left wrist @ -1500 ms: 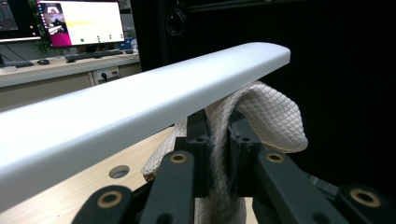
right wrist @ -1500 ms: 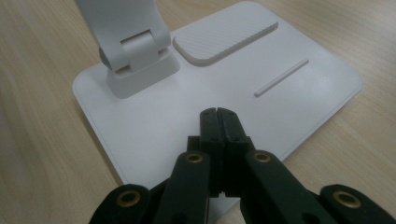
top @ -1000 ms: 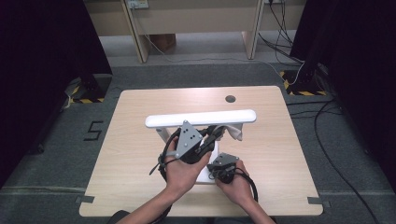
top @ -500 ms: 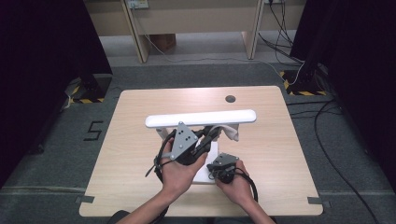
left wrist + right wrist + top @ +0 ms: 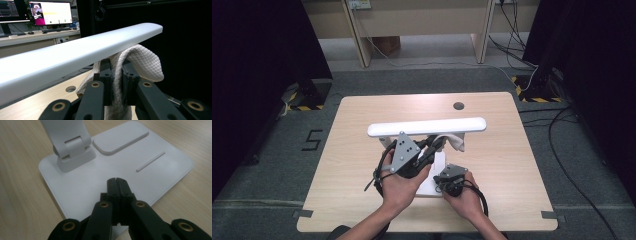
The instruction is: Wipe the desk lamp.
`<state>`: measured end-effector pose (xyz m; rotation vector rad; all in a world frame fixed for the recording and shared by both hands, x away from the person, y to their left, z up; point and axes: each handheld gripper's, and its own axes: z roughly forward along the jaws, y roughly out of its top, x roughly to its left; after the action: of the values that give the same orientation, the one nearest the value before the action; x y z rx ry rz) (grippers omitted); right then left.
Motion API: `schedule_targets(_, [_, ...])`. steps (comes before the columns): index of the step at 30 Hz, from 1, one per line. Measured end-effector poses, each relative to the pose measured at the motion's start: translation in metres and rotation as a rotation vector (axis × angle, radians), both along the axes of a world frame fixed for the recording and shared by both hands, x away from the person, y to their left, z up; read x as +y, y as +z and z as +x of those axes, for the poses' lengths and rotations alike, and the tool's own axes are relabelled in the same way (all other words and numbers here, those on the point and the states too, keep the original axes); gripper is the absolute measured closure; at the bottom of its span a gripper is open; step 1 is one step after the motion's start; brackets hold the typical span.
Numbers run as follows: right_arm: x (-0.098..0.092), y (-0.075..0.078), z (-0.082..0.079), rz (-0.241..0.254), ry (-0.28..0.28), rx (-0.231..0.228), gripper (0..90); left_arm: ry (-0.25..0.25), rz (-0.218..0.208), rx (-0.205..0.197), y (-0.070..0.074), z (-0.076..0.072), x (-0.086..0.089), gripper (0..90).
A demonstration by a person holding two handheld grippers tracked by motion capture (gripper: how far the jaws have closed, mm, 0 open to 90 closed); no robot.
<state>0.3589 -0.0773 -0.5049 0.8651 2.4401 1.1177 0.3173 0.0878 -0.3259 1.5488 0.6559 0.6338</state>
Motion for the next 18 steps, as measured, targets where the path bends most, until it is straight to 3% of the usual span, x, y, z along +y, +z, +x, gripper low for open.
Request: schedule_targets(18, [-0.0001,0.0001,0.0001,-0.001,0.001,-0.001,90.0,0.015,-0.009,0.002,-0.0008,-0.0017,0.0088,81.2])
